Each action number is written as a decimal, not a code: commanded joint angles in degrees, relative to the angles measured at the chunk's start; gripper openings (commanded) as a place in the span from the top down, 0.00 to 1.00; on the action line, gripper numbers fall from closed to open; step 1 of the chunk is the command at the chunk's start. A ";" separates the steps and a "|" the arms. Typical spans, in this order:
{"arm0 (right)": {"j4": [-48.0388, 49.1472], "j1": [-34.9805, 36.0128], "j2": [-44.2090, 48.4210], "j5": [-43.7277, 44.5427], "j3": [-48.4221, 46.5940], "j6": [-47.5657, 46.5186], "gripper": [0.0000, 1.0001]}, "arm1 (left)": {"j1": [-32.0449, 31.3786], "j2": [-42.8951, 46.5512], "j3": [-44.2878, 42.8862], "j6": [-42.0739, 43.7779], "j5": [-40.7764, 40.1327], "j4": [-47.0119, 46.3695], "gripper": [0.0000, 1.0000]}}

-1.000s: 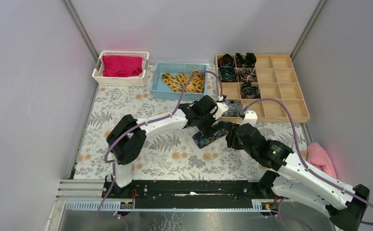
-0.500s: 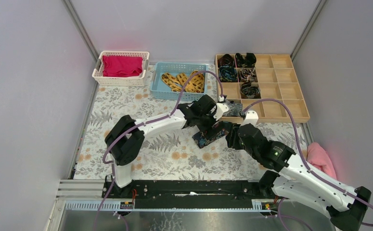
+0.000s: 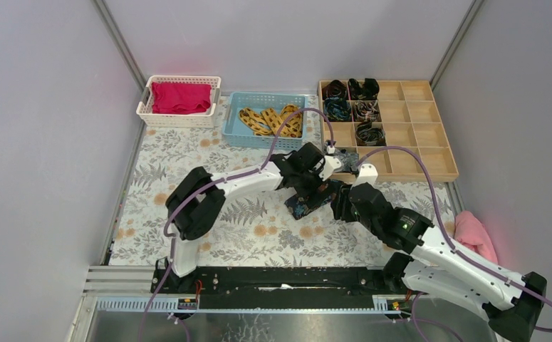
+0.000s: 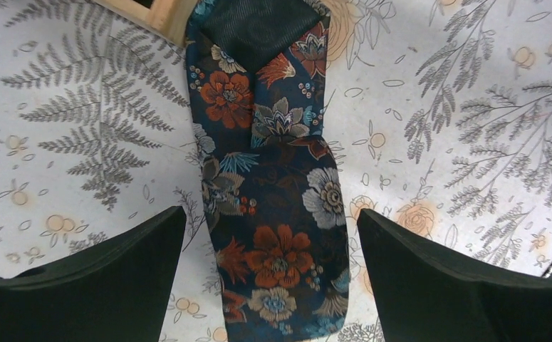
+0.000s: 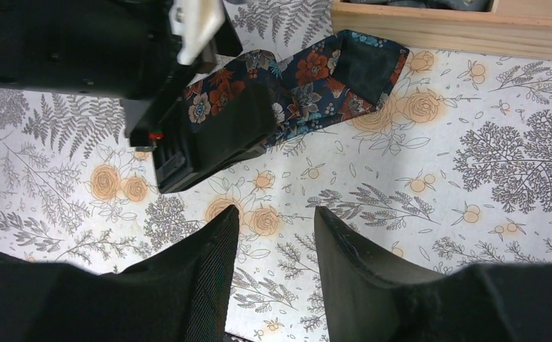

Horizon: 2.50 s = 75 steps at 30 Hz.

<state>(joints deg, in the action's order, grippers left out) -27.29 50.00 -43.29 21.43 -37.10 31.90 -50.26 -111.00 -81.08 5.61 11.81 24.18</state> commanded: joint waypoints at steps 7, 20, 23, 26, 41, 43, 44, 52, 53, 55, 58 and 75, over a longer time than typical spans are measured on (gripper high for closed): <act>2.01 3.56 -0.64 2.12 -0.50 -2.51 0.48 | 0.08 -4.72 -1.40 0.11 1.63 -1.47 0.01; -7.82 29.37 -28.10 28.53 -12.67 1.55 0.42 | 0.31 -7.46 -0.90 0.01 4.87 -2.63 0.01; -13.31 32.09 -37.21 34.80 -18.49 3.69 0.41 | 0.43 -7.63 -0.49 0.08 5.40 -2.74 0.01; -15.87 34.44 -43.72 38.00 -22.22 4.04 0.40 | 0.60 -7.53 -0.15 0.51 6.44 -2.46 0.01; -14.72 35.26 -66.82 43.92 -34.18 -5.23 0.42 | 1.41 -8.70 -0.29 2.14 9.12 -0.80 0.01; -15.60 35.10 -69.28 44.73 -35.40 -5.12 0.42 | 1.71 -8.62 -0.20 2.30 9.42 -0.88 0.01; -16.03 34.98 -70.51 45.20 -35.86 -5.04 0.42 | 1.85 -8.50 -0.22 2.24 9.45 -0.87 0.01; -19.03 31.04 -77.44 47.42 -38.84 -4.38 0.37 | 2.45 -8.64 0.08 2.33 10.43 -0.94 0.01; -19.21 30.70 -78.34 47.99 -39.10 -4.44 0.36 | 2.49 -8.64 0.12 2.33 10.42 -0.90 0.01; -19.80 30.16 -80.20 49.54 -39.79 -4.38 0.31 | 2.61 -8.84 0.02 2.42 10.65 -0.96 0.01; -20.90 28.86 -83.06 50.44 -41.53 -4.30 0.28 | 2.78 -9.12 -0.45 2.39 11.00 -0.81 0.01; -29.94 21.74 -91.21 51.34 -46.32 -0.07 0.25 | 3.15 -9.64 -1.15 2.81 11.72 -0.14 0.01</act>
<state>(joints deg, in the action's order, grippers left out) -56.07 74.83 -132.27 73.58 -83.48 28.12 -47.40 -118.13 -82.28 7.16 23.03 22.48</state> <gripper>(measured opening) 0.734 0.987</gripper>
